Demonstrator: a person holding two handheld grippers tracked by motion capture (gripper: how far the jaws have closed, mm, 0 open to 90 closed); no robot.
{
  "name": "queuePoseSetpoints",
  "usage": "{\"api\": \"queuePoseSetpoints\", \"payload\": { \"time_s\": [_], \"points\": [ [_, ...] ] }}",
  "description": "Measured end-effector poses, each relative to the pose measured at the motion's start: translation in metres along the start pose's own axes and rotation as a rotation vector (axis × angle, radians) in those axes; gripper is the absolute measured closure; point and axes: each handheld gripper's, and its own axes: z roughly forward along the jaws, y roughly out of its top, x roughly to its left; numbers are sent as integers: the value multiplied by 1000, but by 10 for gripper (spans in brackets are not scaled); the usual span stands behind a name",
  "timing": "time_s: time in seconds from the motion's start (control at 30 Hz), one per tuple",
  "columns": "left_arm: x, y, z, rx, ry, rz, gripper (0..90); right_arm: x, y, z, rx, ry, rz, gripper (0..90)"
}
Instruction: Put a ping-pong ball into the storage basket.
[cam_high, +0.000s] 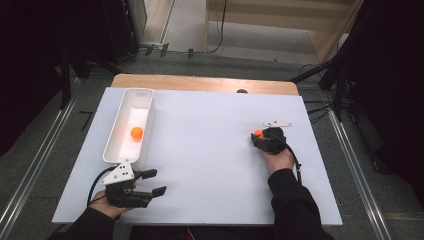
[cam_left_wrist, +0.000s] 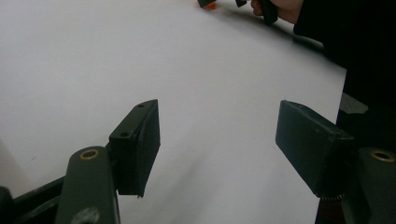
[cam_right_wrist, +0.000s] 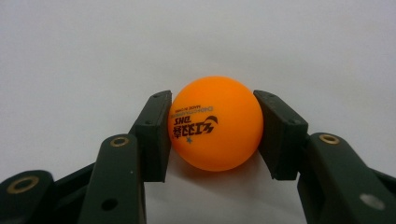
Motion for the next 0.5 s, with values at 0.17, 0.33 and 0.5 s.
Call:
{"api": "queuePoseSetpoints", "payload": {
  "time_s": [0.17,0.33,0.5],
  "points": [
    [0,0,0,0,1,1,314,0,1,0,-8,4,-1,484],
    [0,0,0,0,-1,0,314,2,3,-3,-36,22,2,484],
    [0,0,0,0,-1,0,314,5,8,-10,-81,49,2,484]
  ]
}}
